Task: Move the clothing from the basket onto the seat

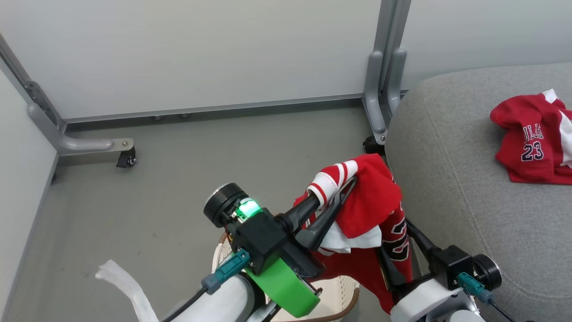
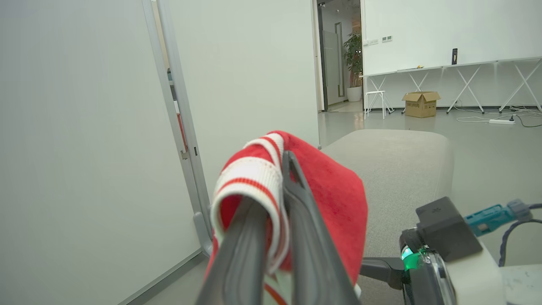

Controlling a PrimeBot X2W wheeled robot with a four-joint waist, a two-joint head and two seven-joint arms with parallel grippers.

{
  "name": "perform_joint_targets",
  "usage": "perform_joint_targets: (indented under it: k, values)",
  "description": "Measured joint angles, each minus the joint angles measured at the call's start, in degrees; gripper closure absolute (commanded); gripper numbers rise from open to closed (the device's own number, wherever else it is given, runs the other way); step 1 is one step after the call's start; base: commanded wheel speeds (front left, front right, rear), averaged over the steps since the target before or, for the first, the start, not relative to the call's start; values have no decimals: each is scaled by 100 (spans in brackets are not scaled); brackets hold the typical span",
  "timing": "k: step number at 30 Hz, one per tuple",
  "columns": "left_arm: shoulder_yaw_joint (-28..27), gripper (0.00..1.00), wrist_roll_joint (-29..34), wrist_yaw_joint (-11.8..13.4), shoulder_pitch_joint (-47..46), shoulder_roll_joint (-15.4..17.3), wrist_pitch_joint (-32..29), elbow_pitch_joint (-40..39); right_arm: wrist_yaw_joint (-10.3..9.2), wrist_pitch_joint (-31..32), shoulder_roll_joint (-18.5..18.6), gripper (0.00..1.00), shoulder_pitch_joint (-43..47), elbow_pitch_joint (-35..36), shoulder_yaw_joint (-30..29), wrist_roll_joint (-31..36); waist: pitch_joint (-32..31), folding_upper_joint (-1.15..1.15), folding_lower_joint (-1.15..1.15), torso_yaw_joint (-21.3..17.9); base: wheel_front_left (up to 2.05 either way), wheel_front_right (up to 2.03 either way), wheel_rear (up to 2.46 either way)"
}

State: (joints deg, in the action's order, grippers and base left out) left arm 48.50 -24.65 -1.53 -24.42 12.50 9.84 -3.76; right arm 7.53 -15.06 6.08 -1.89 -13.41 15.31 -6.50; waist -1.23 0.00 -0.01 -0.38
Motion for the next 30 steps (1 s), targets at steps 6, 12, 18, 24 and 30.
perform_joint_targets:
  k: [6,12,18,24,30]
  values:
    - [74,100,-29,1,2,94,-221,-450,0,0,82,64,-69,-146,183,-146,40,0,0,92,0,0,0]
    - [11,100,90,155,0,230,-246,-276,0,0,172,100,-80,-152,412,-319,114,0,0,163,0,0,0]
    - [-37,100,-3,198,23,229,-131,200,0,0,134,100,-53,-76,414,-360,222,0,0,188,0,0,0]
    - [-51,100,-54,177,26,171,-26,503,0,0,123,100,-52,-49,416,-402,301,0,0,144,0,0,0]
    - [-60,0,-82,175,-3,135,36,636,0,0,119,100,-59,-16,349,-409,333,0,0,86,0,0,0]
